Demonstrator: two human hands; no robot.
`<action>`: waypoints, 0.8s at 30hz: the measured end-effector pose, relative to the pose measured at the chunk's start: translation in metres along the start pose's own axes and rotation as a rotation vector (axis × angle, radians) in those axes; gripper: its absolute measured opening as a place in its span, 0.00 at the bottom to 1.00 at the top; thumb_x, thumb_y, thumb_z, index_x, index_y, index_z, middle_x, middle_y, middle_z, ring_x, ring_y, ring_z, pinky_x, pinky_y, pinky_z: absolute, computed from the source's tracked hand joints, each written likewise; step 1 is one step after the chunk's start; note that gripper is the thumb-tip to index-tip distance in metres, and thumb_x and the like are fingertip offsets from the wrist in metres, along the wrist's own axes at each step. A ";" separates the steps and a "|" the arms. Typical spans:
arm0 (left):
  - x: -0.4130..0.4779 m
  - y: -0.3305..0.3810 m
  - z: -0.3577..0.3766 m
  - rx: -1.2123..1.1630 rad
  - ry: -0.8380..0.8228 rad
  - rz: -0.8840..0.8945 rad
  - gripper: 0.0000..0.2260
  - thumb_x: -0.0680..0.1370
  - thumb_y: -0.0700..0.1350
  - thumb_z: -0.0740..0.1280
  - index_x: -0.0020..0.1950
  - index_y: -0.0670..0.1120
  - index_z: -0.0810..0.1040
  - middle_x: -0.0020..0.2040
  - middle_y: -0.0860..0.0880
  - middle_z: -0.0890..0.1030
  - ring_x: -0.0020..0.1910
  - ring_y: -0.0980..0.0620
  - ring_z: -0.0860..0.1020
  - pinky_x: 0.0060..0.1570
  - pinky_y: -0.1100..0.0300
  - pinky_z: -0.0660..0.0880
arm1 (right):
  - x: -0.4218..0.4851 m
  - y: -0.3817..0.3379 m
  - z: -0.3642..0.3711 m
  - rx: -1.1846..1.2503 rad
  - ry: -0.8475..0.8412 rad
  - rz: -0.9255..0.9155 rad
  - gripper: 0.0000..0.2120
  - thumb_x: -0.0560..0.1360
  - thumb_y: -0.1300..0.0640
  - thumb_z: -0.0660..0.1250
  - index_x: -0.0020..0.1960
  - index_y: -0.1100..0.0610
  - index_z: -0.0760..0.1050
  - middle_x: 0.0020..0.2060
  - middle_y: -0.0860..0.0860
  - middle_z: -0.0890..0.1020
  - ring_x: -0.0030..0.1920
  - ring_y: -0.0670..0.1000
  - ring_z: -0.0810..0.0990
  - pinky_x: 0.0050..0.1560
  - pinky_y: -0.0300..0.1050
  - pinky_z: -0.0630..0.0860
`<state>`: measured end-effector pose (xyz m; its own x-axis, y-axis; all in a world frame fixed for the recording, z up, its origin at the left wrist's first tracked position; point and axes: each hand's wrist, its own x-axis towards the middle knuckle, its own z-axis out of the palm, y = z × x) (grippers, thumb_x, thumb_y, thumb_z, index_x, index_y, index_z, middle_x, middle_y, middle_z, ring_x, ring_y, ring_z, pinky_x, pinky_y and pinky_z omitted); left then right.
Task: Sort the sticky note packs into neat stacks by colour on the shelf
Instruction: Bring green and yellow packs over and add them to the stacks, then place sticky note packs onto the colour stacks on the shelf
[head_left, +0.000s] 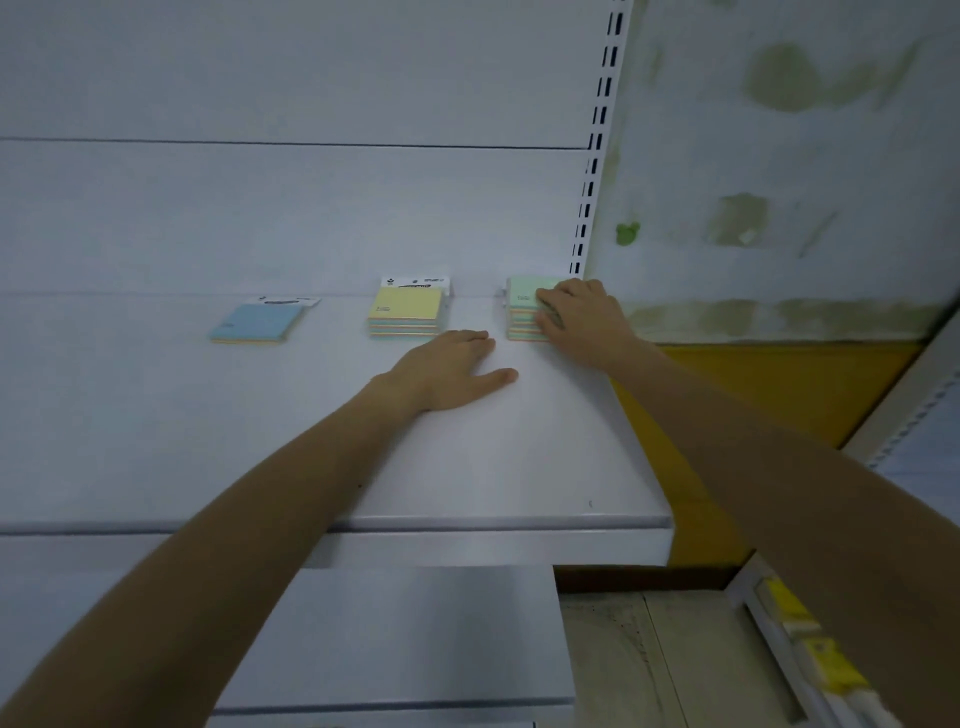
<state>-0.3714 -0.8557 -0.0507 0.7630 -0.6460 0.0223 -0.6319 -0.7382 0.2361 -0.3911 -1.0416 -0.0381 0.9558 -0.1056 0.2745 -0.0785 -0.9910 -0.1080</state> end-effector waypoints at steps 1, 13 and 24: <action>-0.001 0.000 -0.001 0.006 -0.009 0.005 0.27 0.77 0.62 0.55 0.69 0.45 0.67 0.74 0.47 0.65 0.74 0.49 0.61 0.72 0.51 0.61 | -0.001 -0.001 -0.002 -0.027 -0.009 -0.006 0.19 0.79 0.51 0.53 0.69 0.55 0.66 0.66 0.56 0.69 0.66 0.59 0.65 0.64 0.52 0.65; -0.089 -0.084 -0.045 0.217 0.034 -0.006 0.25 0.79 0.59 0.51 0.72 0.49 0.64 0.75 0.51 0.64 0.74 0.49 0.61 0.70 0.51 0.63 | -0.023 -0.076 -0.006 -0.141 0.134 -0.011 0.21 0.79 0.53 0.56 0.71 0.56 0.63 0.72 0.55 0.65 0.72 0.57 0.63 0.72 0.54 0.53; -0.210 -0.242 -0.089 0.286 0.144 -0.170 0.23 0.80 0.58 0.50 0.72 0.50 0.63 0.74 0.49 0.65 0.72 0.48 0.64 0.68 0.51 0.64 | -0.009 -0.318 0.020 -0.096 0.121 -0.378 0.20 0.80 0.53 0.54 0.71 0.54 0.64 0.72 0.54 0.66 0.72 0.55 0.64 0.73 0.52 0.53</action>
<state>-0.3667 -0.5237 -0.0262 0.8587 -0.4907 0.1477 -0.4916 -0.8702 -0.0323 -0.3685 -0.7241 -0.0257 0.8825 0.2641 0.3891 0.2402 -0.9645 0.1098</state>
